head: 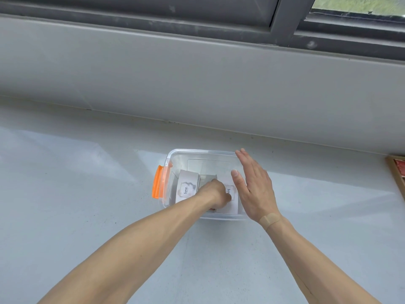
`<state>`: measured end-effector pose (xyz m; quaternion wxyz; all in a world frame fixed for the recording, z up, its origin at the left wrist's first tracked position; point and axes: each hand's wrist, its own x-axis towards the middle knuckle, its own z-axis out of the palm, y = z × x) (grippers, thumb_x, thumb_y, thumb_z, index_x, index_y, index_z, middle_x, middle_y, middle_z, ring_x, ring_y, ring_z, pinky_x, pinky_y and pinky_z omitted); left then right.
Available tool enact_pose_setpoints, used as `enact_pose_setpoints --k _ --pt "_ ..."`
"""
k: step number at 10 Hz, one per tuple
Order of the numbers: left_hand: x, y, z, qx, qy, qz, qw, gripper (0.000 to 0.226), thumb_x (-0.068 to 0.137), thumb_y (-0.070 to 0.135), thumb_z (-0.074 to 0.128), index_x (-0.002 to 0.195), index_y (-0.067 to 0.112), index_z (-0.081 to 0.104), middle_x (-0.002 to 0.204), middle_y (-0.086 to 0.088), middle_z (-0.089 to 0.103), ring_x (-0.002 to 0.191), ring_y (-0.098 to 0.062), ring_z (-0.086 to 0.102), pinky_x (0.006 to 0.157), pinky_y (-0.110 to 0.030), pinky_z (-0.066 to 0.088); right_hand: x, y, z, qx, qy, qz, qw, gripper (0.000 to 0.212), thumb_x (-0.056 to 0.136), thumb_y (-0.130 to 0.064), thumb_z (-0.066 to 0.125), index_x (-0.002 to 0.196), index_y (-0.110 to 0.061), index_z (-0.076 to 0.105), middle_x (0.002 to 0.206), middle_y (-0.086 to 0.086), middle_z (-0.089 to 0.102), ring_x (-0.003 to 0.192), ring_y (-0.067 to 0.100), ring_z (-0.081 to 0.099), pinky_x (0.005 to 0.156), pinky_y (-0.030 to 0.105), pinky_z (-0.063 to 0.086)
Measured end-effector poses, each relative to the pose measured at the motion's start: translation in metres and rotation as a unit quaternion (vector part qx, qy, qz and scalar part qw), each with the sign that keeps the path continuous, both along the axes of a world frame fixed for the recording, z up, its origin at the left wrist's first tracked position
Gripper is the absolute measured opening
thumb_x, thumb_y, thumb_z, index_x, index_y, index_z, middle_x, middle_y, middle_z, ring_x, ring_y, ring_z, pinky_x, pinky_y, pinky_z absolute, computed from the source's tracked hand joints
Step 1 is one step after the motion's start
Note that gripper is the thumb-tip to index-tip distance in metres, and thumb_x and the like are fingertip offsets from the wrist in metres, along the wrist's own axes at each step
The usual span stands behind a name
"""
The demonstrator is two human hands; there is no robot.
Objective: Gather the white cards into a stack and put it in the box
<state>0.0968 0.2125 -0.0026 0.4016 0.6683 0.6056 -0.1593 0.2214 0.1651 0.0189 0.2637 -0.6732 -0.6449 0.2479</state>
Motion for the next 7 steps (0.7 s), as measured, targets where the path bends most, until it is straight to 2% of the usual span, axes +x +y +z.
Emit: enact_pose_setpoints --k 1,2,3,4,5,6,7 --pt "0.001 -0.001 0.000 0.007 0.006 -0.015 1.000 0.027 0.098 0.033 0.046 0.095 0.007 0.055 0.092 -0.014 0.063 0.090 -0.032 0.064 0.068 -0.030 0.044 0.000 -0.002 0.000 0.011 -0.014 0.004 1.000 0.053 0.097 -0.058 0.022 0.147 -0.042 0.022 0.159 -0.016 0.022 0.146 0.013 0.021 0.117 0.051 0.023" --pt "0.002 -0.001 0.002 0.000 0.014 -0.001 1.000 0.028 0.097 0.033 0.047 0.083 0.009 0.052 0.077 -0.008 0.058 0.078 -0.029 0.060 0.066 -0.030 0.044 -0.001 -0.002 0.002 0.019 -0.040 -0.002 0.999 0.052 0.098 -0.056 0.023 0.147 -0.040 0.026 0.159 -0.013 0.025 0.146 0.016 0.022 0.117 0.047 0.023" --pt "0.002 -0.001 0.015 -0.019 0.026 0.001 0.999 0.031 0.096 0.033 0.049 0.076 0.009 0.052 0.078 -0.008 0.057 0.081 -0.029 0.061 0.073 -0.033 0.049 -0.003 -0.004 0.007 0.032 -0.093 -0.017 0.995 0.046 0.101 -0.049 0.031 0.144 -0.034 0.036 0.156 -0.009 0.033 0.144 0.019 0.025 0.115 0.043 0.025" --pt "0.000 -0.004 0.026 -0.014 0.017 0.012 1.000 0.027 0.094 0.035 0.052 0.084 0.010 0.053 0.078 -0.006 0.057 0.081 -0.029 0.062 0.076 -0.034 0.052 -0.003 -0.009 0.011 0.033 -0.103 -0.032 0.994 0.044 0.100 -0.044 0.036 0.142 -0.031 0.040 0.154 -0.007 0.038 0.143 0.019 0.028 0.114 0.042 0.026" --pt "-0.010 -0.009 0.037 0.043 -0.011 0.052 0.998 0.024 0.089 0.034 0.054 0.078 0.014 0.053 0.070 -0.001 0.052 0.077 -0.027 0.057 0.061 -0.028 0.043 0.000 -0.016 0.020 0.024 -0.108 -0.044 0.993 0.042 0.099 -0.043 0.040 0.140 -0.032 0.044 0.153 -0.006 0.040 0.142 0.019 0.030 0.112 0.043 0.028" --pt "-0.019 -0.015 0.045 0.084 -0.020 0.056 0.995 0.023 0.086 0.034 0.054 0.073 0.015 0.051 0.074 -0.001 0.054 0.080 -0.028 0.058 0.058 -0.028 0.039 0.005 -0.027 0.024 0.013 -0.129 -0.038 0.991 0.040 0.098 -0.044 0.042 0.136 -0.032 0.048 0.152 -0.006 0.041 0.141 0.019 0.032 0.111 0.043 0.030" --pt "-0.035 -0.031 0.056 0.115 -0.044 0.047 0.991 0.033 0.086 0.039 0.053 0.109 0.015 0.058 0.111 -0.006 0.063 0.104 -0.029 0.060 0.076 -0.033 0.048 0.010 -0.046 0.032 0.008 -0.158 -0.022 0.987 0.037 0.097 -0.047 0.045 0.130 -0.033 0.053 0.149 -0.007 0.044 0.138 0.018 0.035 0.109 0.041 0.031"
